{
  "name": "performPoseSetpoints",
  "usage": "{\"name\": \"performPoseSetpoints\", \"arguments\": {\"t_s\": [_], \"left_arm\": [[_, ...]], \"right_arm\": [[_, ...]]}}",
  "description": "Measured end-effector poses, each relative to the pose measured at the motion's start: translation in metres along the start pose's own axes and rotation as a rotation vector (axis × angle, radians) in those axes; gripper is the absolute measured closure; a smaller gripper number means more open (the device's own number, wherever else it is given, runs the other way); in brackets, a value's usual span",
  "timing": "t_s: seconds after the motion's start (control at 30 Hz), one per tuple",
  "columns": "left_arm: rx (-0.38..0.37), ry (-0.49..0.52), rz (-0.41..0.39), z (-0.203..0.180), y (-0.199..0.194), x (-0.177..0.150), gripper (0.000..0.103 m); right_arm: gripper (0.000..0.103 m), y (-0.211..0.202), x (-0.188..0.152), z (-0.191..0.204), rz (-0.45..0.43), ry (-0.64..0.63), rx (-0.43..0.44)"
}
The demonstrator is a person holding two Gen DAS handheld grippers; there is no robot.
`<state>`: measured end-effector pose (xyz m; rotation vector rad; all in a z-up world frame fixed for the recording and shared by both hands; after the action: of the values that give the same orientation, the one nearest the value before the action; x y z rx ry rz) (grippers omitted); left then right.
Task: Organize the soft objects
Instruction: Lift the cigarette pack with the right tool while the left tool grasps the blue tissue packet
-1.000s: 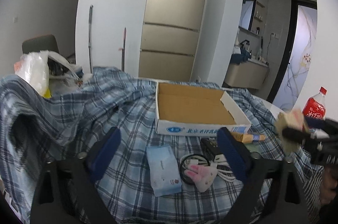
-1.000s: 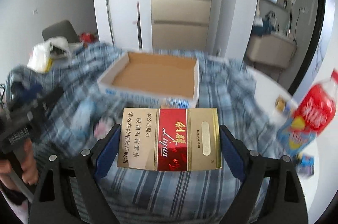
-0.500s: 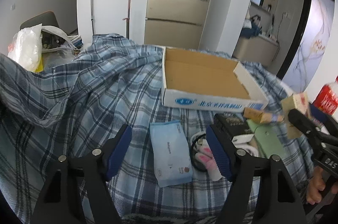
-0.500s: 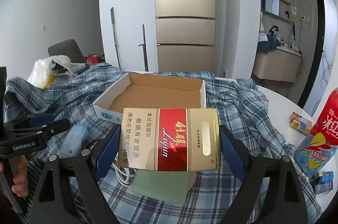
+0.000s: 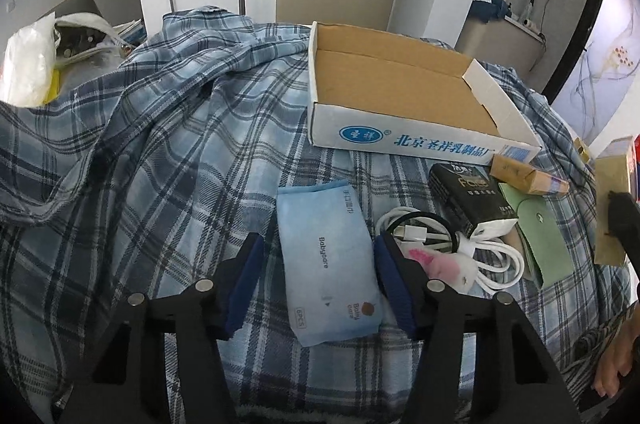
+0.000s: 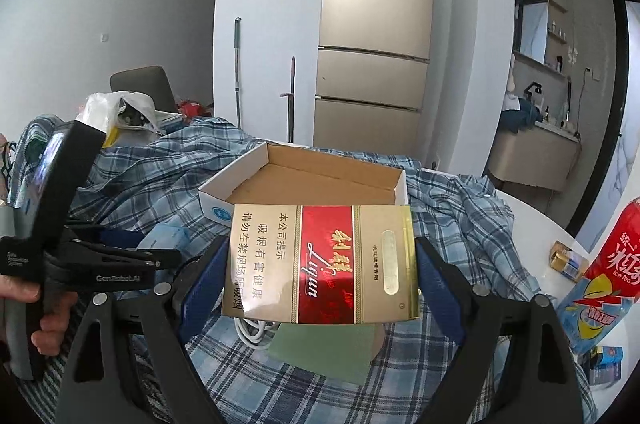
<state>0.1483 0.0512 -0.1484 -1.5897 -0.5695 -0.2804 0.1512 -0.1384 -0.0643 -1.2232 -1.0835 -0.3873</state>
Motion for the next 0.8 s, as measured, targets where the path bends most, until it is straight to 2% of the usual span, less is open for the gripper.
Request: {"name": "performPoseSetpoints", "arguments": {"t_s": [0.07,0.13,0.3,0.47,0.53,0.8], "left_arm": [[0.002,0.014,0.014,-0.003,0.003,0.000,0.053],[0.000,0.016,0.032,-0.004,0.006,0.000,0.056],[-0.002,0.006,0.039,-0.003,0.008,0.000,0.058],[-0.009,0.001,0.008,-0.002,0.002,0.002,0.061],[-0.032,0.007,-0.024,-0.003,-0.005,0.003,0.061],[-0.054,0.094,-0.255,-0.020,-0.055,0.004,0.060]], "right_arm": [[0.015,0.001,-0.001,0.000,0.004,-0.008,-0.012],[0.015,0.002,-0.001,0.002,0.006,-0.021,-0.010],[0.015,-0.001,-0.001,0.002,-0.005,-0.025,-0.014],[0.015,-0.001,-0.001,0.001,-0.006,-0.024,-0.016],[0.015,-0.002,0.000,-0.001,-0.011,-0.019,-0.016],[0.015,-0.006,0.003,-0.009,-0.037,0.008,-0.020]]}}
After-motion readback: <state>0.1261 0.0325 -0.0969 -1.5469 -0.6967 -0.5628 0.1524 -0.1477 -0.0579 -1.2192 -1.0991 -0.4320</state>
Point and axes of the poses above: each gripper's, at about its wrist camera, not at the fingertips, and y roughly the way its jaws point, z to its left, x to its top, the point moved 7 cm from there along y, roughly the way its jaws point, and after that the axes turned 6 degrees about z, right-handed, at the moved point
